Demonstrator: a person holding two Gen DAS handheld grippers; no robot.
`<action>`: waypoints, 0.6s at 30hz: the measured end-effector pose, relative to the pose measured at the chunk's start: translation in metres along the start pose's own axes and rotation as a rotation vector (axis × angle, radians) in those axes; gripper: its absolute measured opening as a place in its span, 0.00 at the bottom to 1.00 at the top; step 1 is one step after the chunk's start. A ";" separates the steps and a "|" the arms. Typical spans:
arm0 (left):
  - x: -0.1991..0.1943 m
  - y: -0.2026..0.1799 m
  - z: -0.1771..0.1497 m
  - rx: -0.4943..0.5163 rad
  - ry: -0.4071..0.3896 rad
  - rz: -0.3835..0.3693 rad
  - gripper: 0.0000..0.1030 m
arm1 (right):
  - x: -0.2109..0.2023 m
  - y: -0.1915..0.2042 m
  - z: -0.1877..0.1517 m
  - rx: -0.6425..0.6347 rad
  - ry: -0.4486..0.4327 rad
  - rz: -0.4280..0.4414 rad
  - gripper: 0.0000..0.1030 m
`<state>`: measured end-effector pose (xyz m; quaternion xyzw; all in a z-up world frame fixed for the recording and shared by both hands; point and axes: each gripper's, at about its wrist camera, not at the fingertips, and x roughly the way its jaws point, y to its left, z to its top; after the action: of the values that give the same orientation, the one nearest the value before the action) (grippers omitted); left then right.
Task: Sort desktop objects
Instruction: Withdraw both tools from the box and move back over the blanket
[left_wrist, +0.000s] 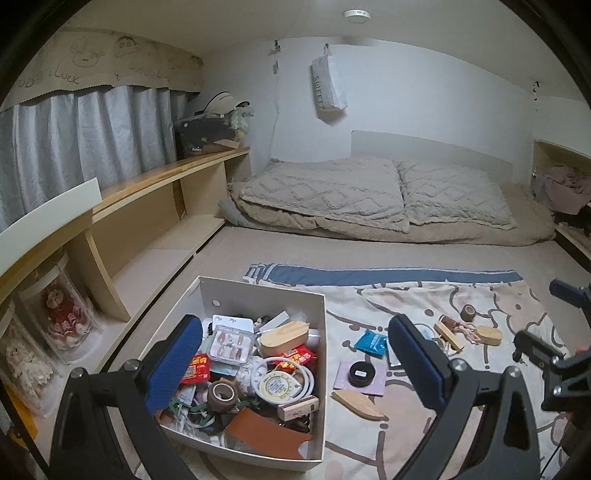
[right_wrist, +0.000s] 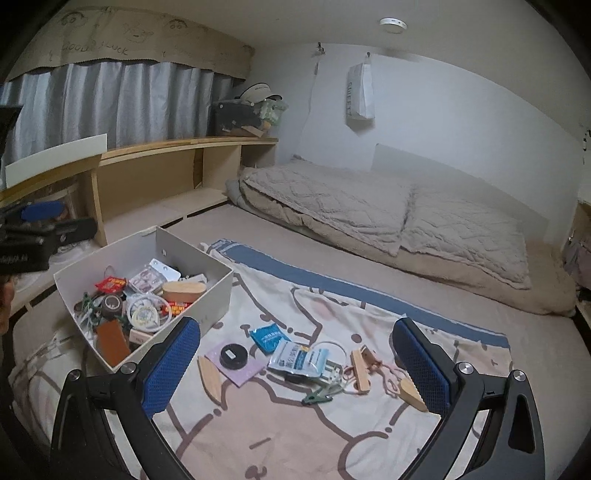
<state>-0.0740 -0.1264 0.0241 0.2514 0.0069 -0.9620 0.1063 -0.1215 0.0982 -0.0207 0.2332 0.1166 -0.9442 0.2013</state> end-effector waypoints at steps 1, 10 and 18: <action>0.000 -0.001 0.000 -0.001 -0.001 -0.004 0.98 | -0.001 -0.001 -0.002 -0.002 0.004 0.002 1.00; 0.003 -0.024 0.001 0.030 -0.010 -0.045 0.98 | -0.005 -0.017 -0.011 0.012 0.016 -0.014 1.00; 0.014 -0.046 0.000 0.065 0.002 -0.070 0.98 | -0.001 -0.036 -0.018 0.057 0.028 -0.047 1.00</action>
<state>-0.0956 -0.0847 0.0156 0.2553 -0.0154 -0.9646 0.0643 -0.1291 0.1367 -0.0309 0.2495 0.0978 -0.9482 0.1708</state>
